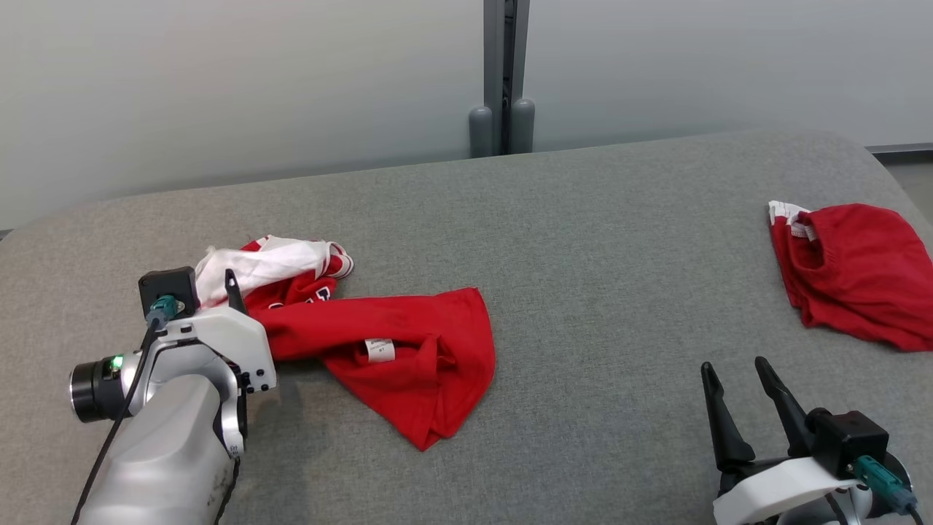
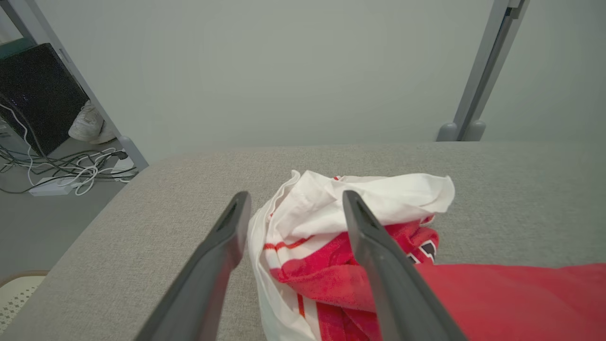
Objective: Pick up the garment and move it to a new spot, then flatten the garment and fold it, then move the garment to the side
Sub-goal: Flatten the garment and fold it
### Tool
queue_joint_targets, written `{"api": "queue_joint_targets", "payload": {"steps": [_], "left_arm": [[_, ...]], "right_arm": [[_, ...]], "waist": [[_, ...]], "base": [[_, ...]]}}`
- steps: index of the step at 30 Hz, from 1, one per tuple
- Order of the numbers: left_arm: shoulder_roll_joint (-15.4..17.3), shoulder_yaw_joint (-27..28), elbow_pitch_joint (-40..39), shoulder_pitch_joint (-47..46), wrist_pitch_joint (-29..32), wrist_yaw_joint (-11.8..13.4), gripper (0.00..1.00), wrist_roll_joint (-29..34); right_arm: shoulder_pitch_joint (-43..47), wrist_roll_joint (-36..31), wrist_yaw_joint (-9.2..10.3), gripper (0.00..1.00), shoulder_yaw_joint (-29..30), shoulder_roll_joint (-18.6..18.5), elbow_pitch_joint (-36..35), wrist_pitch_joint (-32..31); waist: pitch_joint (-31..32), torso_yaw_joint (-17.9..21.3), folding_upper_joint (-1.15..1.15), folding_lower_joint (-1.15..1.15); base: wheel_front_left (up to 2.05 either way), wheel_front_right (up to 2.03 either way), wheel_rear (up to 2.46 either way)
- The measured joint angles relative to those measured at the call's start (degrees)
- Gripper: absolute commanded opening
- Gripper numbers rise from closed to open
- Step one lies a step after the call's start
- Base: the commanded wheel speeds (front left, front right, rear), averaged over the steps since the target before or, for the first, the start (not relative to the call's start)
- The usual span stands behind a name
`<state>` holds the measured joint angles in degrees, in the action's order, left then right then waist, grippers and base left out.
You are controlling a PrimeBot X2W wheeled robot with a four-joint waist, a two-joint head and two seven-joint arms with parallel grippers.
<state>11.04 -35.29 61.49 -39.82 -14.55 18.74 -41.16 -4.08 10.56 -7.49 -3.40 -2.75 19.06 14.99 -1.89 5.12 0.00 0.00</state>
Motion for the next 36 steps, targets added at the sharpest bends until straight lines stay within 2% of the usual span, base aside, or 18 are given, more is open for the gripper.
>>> {"api": "queue_joint_targets", "payload": {"steps": [7, 14, 22, 29, 36], "left_arm": [[0.59, 3.09, -7.83, 4.05, -0.43, 0.58, 1.00, 1.54], [1.04, 4.88, -20.68, 12.78, -0.45, 0.56, 1.00, 8.03], [1.01, 6.13, -32.34, 23.79, -0.45, -0.64, 1.00, 13.21], [1.08, 8.33, -39.23, 31.30, -0.45, -0.85, 1.00, 15.90], [0.41, 8.91, -41.52, 32.90, -0.44, -1.55, 1.00, 17.24]], "right_arm": [[0.09, -0.12, 0.00, 1.00, 0.89, 0.00, 0.25, 0.00], [0.36, -0.54, 0.00, 1.00, 1.11, 0.00, 1.55, 0.00], [-1.59, -1.38, 0.00, 1.00, 0.35, 0.02, 4.49, -0.82], [-8.76, -2.80, 0.00, 1.00, -1.57, -0.01, 10.79, -4.74], [-17.24, -2.47, 0.00, 1.00, -3.75, 0.03, 20.28, -9.34]], "waist": [[0.48, -1.68, 0.00, 0.00], [1.61, -4.56, 0.00, 0.00], [2.68, -8.97, 0.00, 0.00], [2.71, -12.60, 0.00, 0.00], [1.51, -16.04, 0.00, 0.00]], "base": [[0.00, 0.00, 0.00], [0.00, 0.00, 0.00], [0.00, 0.00, 0.00], [0.00, 0.00, 0.00], [0.00, 0.00, 0.00]]}}
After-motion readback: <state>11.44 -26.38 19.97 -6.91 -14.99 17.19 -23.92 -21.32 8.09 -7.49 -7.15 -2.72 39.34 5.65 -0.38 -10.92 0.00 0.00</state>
